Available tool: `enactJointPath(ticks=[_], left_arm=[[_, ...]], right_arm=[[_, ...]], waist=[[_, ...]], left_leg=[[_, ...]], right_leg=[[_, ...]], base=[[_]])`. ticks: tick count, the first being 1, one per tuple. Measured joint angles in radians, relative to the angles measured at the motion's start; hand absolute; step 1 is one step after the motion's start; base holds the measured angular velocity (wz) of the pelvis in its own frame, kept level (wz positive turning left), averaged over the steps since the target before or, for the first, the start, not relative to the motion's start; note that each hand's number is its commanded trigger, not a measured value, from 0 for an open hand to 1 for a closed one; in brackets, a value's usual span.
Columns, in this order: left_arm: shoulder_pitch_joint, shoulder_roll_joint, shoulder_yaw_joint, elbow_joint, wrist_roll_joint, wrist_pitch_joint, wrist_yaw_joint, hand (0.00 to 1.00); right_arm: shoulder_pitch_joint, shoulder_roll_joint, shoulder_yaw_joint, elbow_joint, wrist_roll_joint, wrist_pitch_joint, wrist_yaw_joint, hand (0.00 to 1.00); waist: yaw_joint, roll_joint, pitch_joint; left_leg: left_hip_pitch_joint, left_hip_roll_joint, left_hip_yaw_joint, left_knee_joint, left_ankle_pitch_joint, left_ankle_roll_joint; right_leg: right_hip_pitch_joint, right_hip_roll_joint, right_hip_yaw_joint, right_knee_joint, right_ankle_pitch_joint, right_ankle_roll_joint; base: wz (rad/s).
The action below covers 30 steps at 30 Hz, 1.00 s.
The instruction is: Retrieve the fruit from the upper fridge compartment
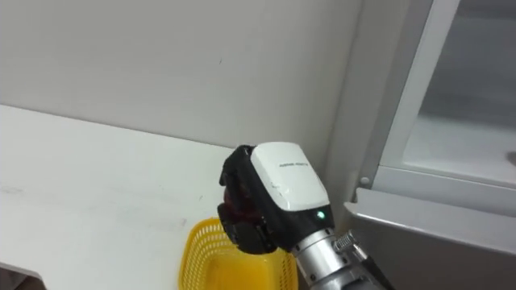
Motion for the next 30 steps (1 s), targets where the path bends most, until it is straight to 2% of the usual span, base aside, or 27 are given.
enactJointPath(ticks=[7, 11, 13, 16, 17, 25, 30], left_arm=[[-0.002, 0.001, 0.000, 0.000, 0.000, 0.000, -0.002, 0.00], [-0.003, 0.001, 0.000, -0.001, 0.005, 0.001, -0.014, 0.00], [-0.004, 0.000, 0.000, -0.009, 0.022, 0.001, -0.014, 0.00], [-0.008, 0.000, 0.001, -0.013, 0.026, 0.001, -0.015, 0.00], [-0.007, 0.000, 0.001, -0.016, 0.034, 0.002, -0.016, 0.00], [-0.006, -0.003, 0.001, -0.050, 0.042, 0.023, -0.041, 0.00], [-0.006, -0.004, 0.000, -0.051, 0.042, 0.023, -0.041, 0.00]], right_arm=[[0.000, 0.000, 0.017, 0.081, -0.009, 0.006, -0.001, 1.00], [0.000, 0.001, 0.032, 0.119, -0.012, 0.005, -0.002, 1.00], [0.000, 0.017, 0.038, 0.169, -0.012, 0.007, -0.001, 1.00], [0.000, 0.019, 0.040, 0.195, -0.013, 0.008, 0.003, 1.00], [0.000, 0.019, 0.040, 0.195, -0.013, 0.009, 0.005, 1.00], [0.002, 0.019, 0.041, 0.195, -0.012, 0.047, 0.042, 1.00], [0.003, 0.019, 0.045, 0.208, -0.012, 0.049, 0.043, 1.00]], waist=[[-0.001, -0.013, -0.0092], [-0.001, -0.014, -0.0101], [0.001, -0.011, -0.0074], [0.006, 0.001, 0.0003], [0.006, 0.003, 0.0004], [0.010, 0.016, -0.0088], [0.016, 0.018, -0.0097]], left_leg=[[0.000, -0.002, -0.014, 0.002, 0.001, 0.001], [0.001, -0.004, -0.019, 0.005, 0.001, 0.001], [0.000, -0.004, -0.019, 0.012, 0.001, 0.001], [-0.004, -0.005, -0.020, 0.010, 0.001, 0.002], [-0.005, -0.005, -0.020, 0.010, 0.001, 0.002], [-0.014, -0.006, -0.024, 0.018, 0.001, 0.002], [-0.012, -0.007, -0.024, 0.018, 0.002, 0.002]], right_leg=[[0.003, -0.001, -0.008, 0.000, 0.000, 0.000], [0.006, -0.003, -0.014, 0.000, 0.000, 0.000], [0.008, -0.004, -0.014, 0.000, 0.000, 0.000], [0.006, -0.005, -0.014, 0.001, 0.000, 0.000], [0.005, -0.005, -0.014, 0.002, 0.000, 0.000], [0.001, -0.005, -0.017, 0.002, 0.000, 0.000], [0.003, -0.006, -0.017, 0.002, 0.000, 0.000]], base=[[0.03], [0.05], [0.00], [0.00], [0.00], [0.01], [0.00]])
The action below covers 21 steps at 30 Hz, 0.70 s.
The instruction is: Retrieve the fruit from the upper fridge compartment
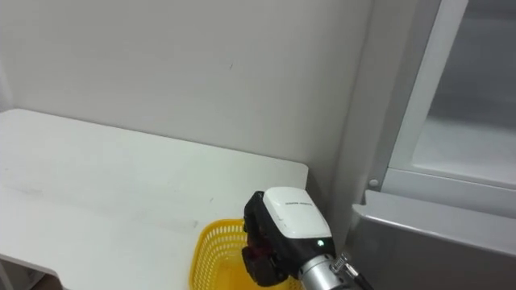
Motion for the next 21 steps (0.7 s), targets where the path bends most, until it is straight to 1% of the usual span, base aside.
enactJointPath(ticks=[2, 3, 4, 6, 7, 11, 13, 21], left_arm=[[0.000, 0.000, 0.000, 0.001, 0.000, 0.000, 0.000, 0.00], [0.000, 0.000, 0.000, 0.001, 0.000, 0.000, 0.000, 0.00], [0.000, 0.000, 0.000, 0.001, 0.000, 0.000, 0.000, 0.00], [0.001, 0.000, -0.001, 0.001, 0.000, 0.000, 0.000, 0.00], [0.001, 0.000, -0.001, 0.001, 0.000, 0.000, -0.001, 0.00], [0.002, 0.000, -0.001, 0.002, 0.000, 0.000, 0.000, 0.00], [0.002, 0.000, -0.001, 0.002, 0.000, 0.000, 0.000, 0.00], [0.003, -0.001, -0.001, 0.001, 0.000, 0.000, -0.016, 0.00]], right_arm=[[0.001, 0.000, 0.001, 0.004, 0.000, 0.000, 0.003, 1.00], [0.001, 0.000, 0.000, 0.007, 0.000, 0.000, 0.007, 0.80], [0.001, 0.000, 0.001, 0.008, 0.000, 0.001, 0.012, 0.73], [0.001, 0.000, 0.001, 0.008, 0.003, 0.001, 0.018, 0.28], [0.001, 0.000, 0.001, 0.008, 0.004, 0.001, 0.019, 0.01], [0.002, 0.000, 0.008, 0.016, 0.004, 0.001, 0.019, 0.00], [0.003, 0.000, 0.029, 0.032, 0.004, 0.001, 0.024, 0.00], [0.003, 0.001, 0.031, 0.032, 0.004, 0.001, 0.034, 0.00]], waist=[[0.001, 0.000, 0.0000], [0.002, 0.000, 0.0000], [0.002, 0.000, 0.0000], [0.002, 0.000, 0.0001], [0.003, 0.000, 0.0000], [0.006, -0.001, 0.0000], [0.006, -0.001, 0.0000], [0.008, -0.004, -0.0021]], left_leg=[[0.000, 0.000, 0.000, 0.000, 0.000, 0.000], [0.000, 0.000, 0.000, 0.000, 0.000, 0.000], [-0.001, 0.000, 0.000, 0.000, 0.000, 0.000], [-0.001, 0.000, 0.000, 0.000, 0.000, 0.000], [-0.002, -0.001, -0.001, 0.000, 0.000, 0.000], [-0.001, -0.001, -0.001, 0.000, 0.000, 0.001], [-0.002, -0.001, -0.001, 0.000, 0.000, 0.001], [-0.005, -0.002, -0.002, 0.000, 0.001, 0.001]], right_leg=[[0.000, 0.000, 0.000, 0.000, 0.000, 0.000], [0.000, 0.000, 0.000, 0.001, 0.000, 0.000], [0.000, 0.000, 0.000, 0.001, 0.000, 0.000], [-0.001, 0.000, -0.001, 0.000, 0.000, 0.000], [-0.001, -0.001, -0.001, 0.000, 0.000, 0.000], [-0.001, -0.001, -0.001, 0.001, 0.000, 0.000], [-0.002, -0.001, -0.001, 0.001, 0.000, 0.000], [-0.005, -0.002, -0.001, 0.001, 0.000, 0.000]], base=[[0.00], [0.00], [0.00], [0.00], [0.00], [0.00], [0.00], [0.00]])
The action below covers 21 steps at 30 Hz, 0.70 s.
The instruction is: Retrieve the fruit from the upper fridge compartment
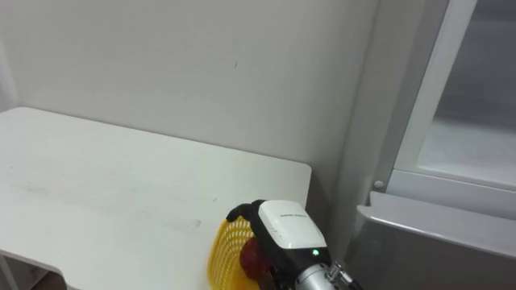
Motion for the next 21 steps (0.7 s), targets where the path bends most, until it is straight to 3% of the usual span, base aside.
enactJointPath(ticks=[21], left_arm=[[-0.003, -0.015, 0.000, -0.008, -0.001, 0.000, 0.007, 0.00]], right_arm=[[0.000, 0.011, -0.001, -0.004, -0.001, 0.000, 0.008, 0.00]], waist=[[-0.005, -0.002, 0.0013]], left_leg=[[-0.001, -0.001, 0.000, -0.001, 0.000, 0.000]], right_leg=[[0.000, -0.001, 0.001, -0.001, 0.000, 0.000]], base=[[0.00]])
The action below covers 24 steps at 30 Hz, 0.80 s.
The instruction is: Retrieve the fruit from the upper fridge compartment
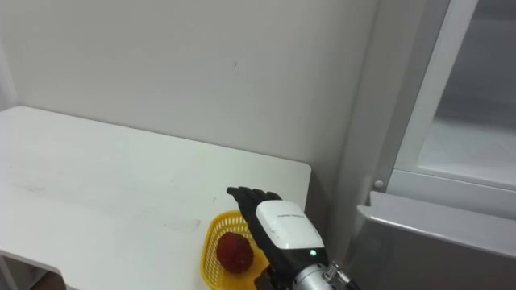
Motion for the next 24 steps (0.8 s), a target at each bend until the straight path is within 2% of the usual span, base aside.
enactJointPath(ticks=[5, 9, 15, 18, 21, 24], left_arm=[[-0.004, -0.002, 0.000, 0.011, -0.003, -0.003, 0.022, 0.00], [-0.019, -0.001, 0.000, 0.042, -0.005, -0.003, 0.032, 0.00], [-0.017, -0.001, 0.000, 0.059, -0.004, -0.005, 0.033, 0.00], [-0.014, -0.003, 0.001, 0.059, -0.003, -0.005, 0.033, 0.00], [-0.006, -0.010, 0.001, 0.060, -0.003, -0.005, 0.036, 0.00], [-0.004, -0.012, 0.000, 0.077, -0.005, -0.017, 0.044, 0.00]], right_arm=[[-0.008, 0.003, -0.005, -0.006, 0.002, -0.004, -0.007, 0.00], [-0.010, 0.007, -0.020, -0.061, 0.005, -0.013, -0.025, 0.00], [-0.010, 0.020, -0.027, -0.152, 0.003, -0.018, -0.029, 0.00], [-0.010, 0.031, -0.052, -0.181, 0.005, -0.035, -0.059, 0.00], [-0.010, 0.034, -0.092, -0.242, 0.010, -0.048, -0.073, 0.00], [-0.010, 0.034, -0.131, -0.317, 0.053, -0.070, -0.116, 0.00]], waist=[[-0.002, -0.002, 0.0009], [-0.001, -0.013, 0.0072], [-0.004, -0.016, 0.0068], [-0.009, -0.014, 0.0075], [-0.025, -0.010, 0.0055], [-0.039, -0.002, -0.0001]], left_leg=[[0.000, 0.000, 0.000, 0.000, 0.000, 0.000], [-0.001, 0.001, 0.000, -0.001, 0.000, 0.000], [0.000, 0.000, 0.001, -0.002, 0.000, 0.000], [-0.001, 0.001, 0.001, -0.002, 0.000, 0.000], [0.000, 0.001, 0.002, -0.002, 0.000, 0.000], [0.002, 0.002, 0.008, -0.002, 0.000, 0.000]], right_leg=[[0.000, 0.000, 0.000, -0.001, 0.000, 0.000], [-0.002, 0.001, 0.001, -0.001, 0.000, 0.000], [-0.001, 0.001, 0.002, -0.001, 0.000, 0.000], [0.000, 0.001, 0.000, -0.001, 0.000, 0.000], [0.000, 0.001, 0.001, -0.001, 0.000, 0.000], [0.000, 0.002, 0.007, -0.001, 0.000, 0.000]], base=[[0.00], [0.00], [0.00], [0.00], [-0.01], [-0.04]])
